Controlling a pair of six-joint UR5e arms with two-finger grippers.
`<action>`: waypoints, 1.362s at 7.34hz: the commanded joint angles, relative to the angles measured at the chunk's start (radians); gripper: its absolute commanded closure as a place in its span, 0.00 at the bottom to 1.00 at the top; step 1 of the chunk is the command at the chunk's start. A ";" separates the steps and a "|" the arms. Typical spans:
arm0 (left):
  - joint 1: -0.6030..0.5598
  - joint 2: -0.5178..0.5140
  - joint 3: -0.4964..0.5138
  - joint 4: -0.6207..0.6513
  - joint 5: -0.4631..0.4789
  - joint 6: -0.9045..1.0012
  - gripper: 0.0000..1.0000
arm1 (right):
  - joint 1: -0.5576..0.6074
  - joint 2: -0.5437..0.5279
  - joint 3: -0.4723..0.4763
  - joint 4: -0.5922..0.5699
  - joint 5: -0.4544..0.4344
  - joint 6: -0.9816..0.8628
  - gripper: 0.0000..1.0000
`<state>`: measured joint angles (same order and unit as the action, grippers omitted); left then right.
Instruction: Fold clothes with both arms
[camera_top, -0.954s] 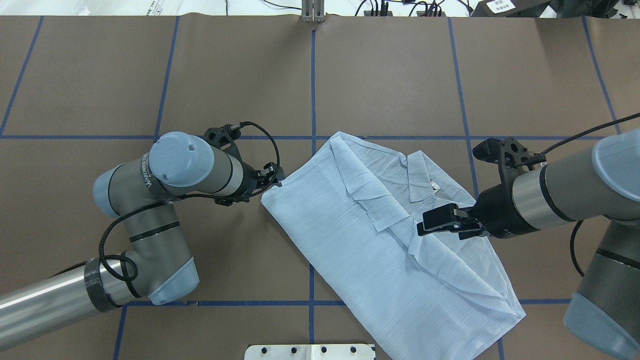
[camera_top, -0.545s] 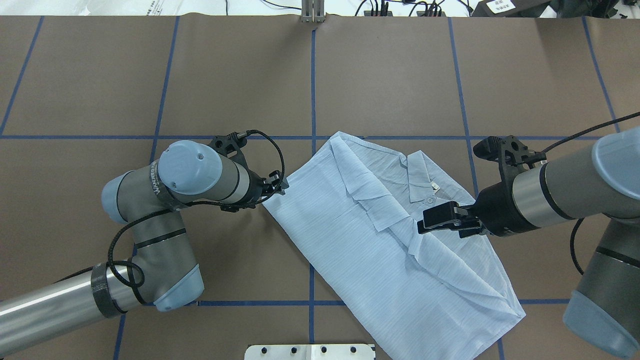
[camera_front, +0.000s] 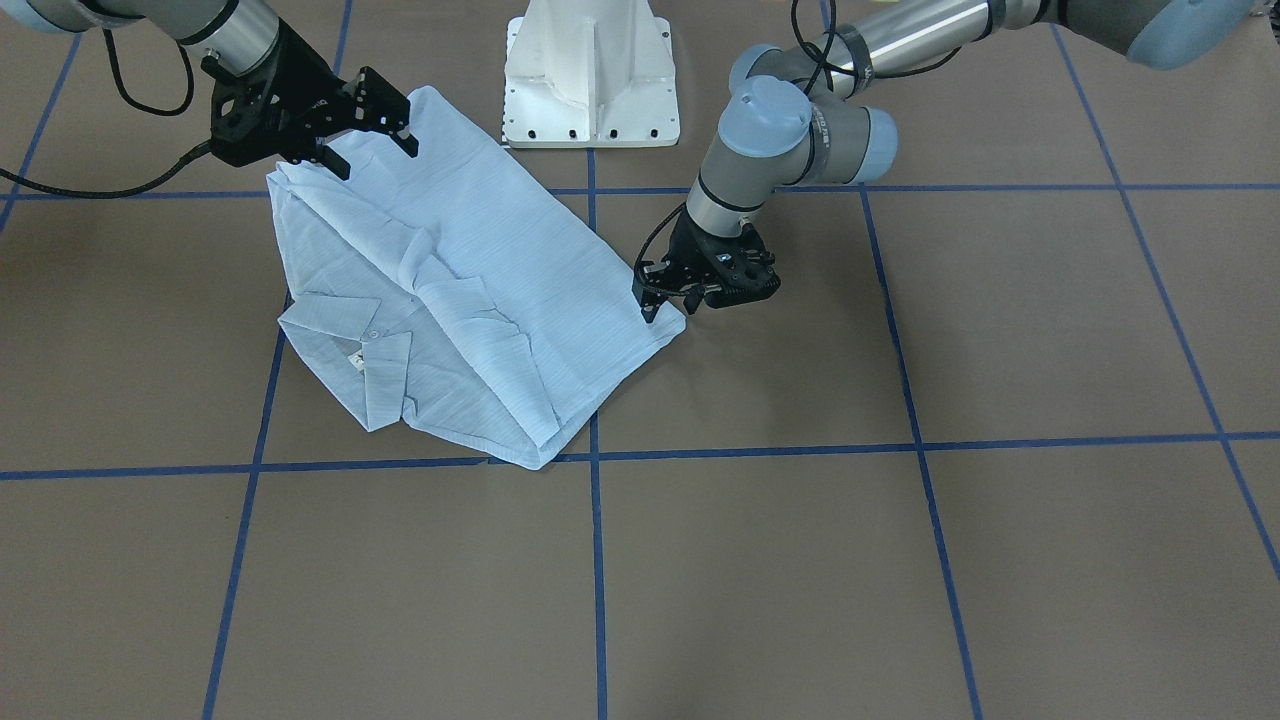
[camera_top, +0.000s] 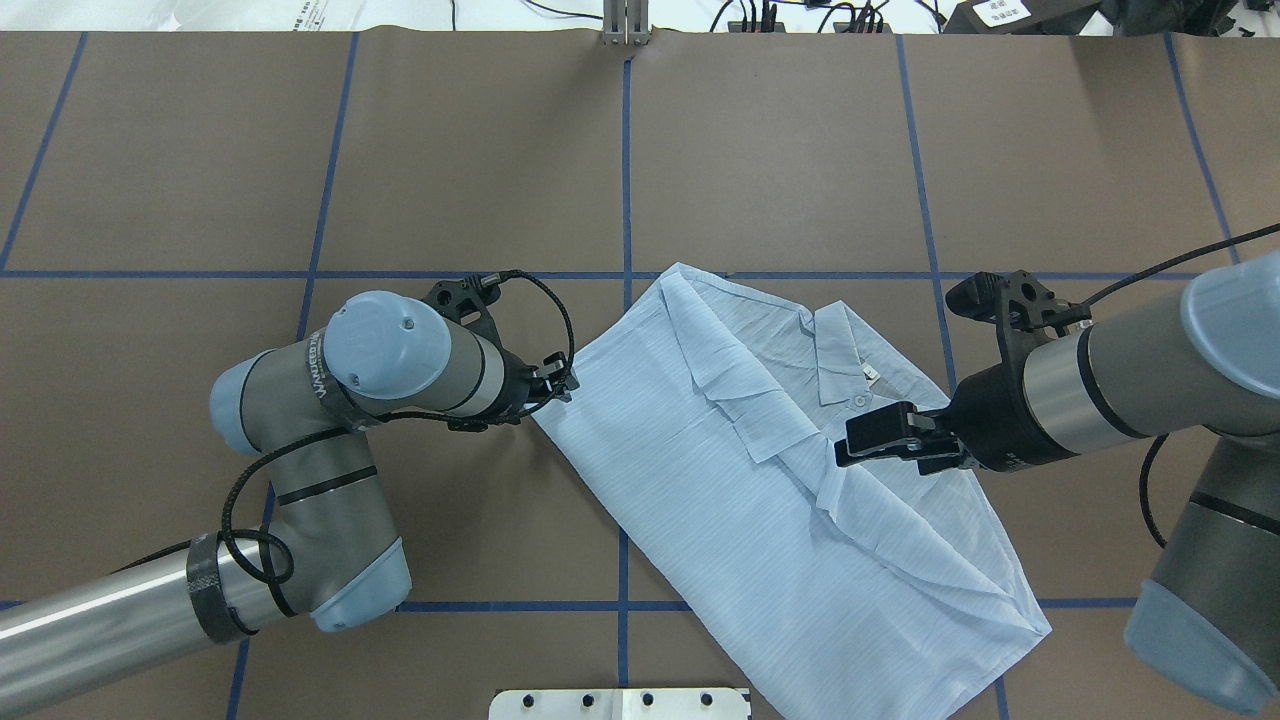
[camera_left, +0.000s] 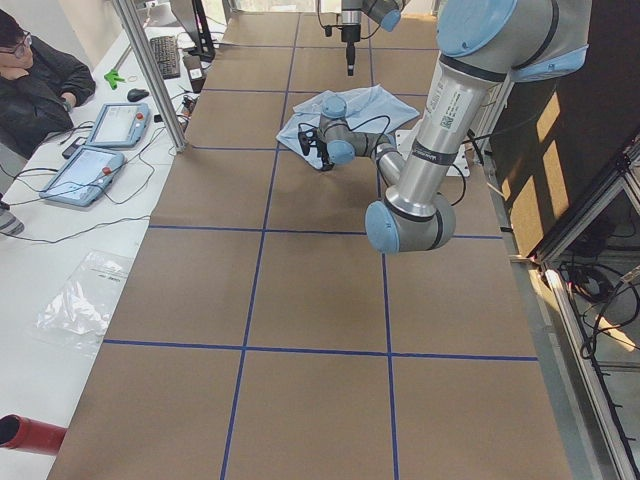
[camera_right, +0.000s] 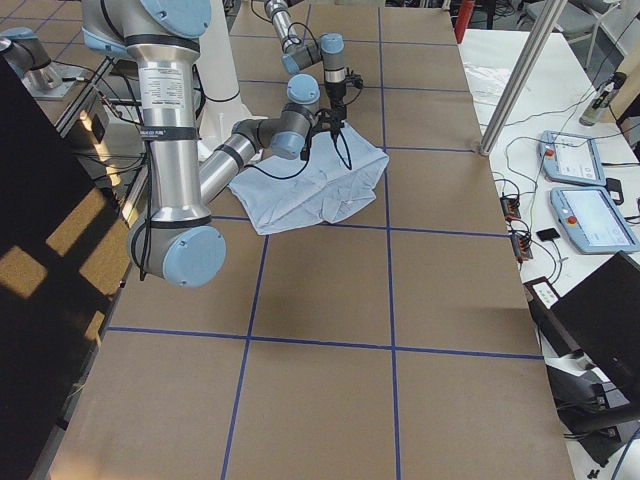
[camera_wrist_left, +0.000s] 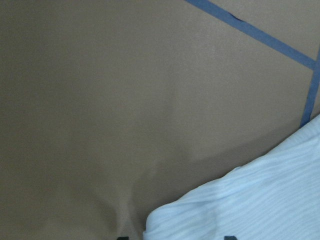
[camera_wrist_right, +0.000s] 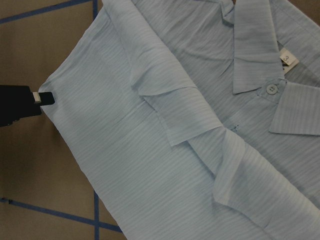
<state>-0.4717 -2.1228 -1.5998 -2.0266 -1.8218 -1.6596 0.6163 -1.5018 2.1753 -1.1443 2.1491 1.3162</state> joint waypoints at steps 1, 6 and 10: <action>0.001 0.000 0.004 -0.001 -0.001 0.001 0.57 | 0.008 0.000 -0.002 0.000 0.000 0.000 0.00; -0.045 0.006 -0.040 0.009 -0.002 0.011 1.00 | 0.011 0.000 -0.014 0.000 0.000 -0.002 0.00; -0.246 -0.121 0.200 -0.021 0.001 0.228 1.00 | 0.019 0.020 -0.028 0.002 0.000 -0.008 0.00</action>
<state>-0.6654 -2.1684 -1.5109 -2.0329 -1.8233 -1.4864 0.6319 -1.4866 2.1479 -1.1430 2.1491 1.3089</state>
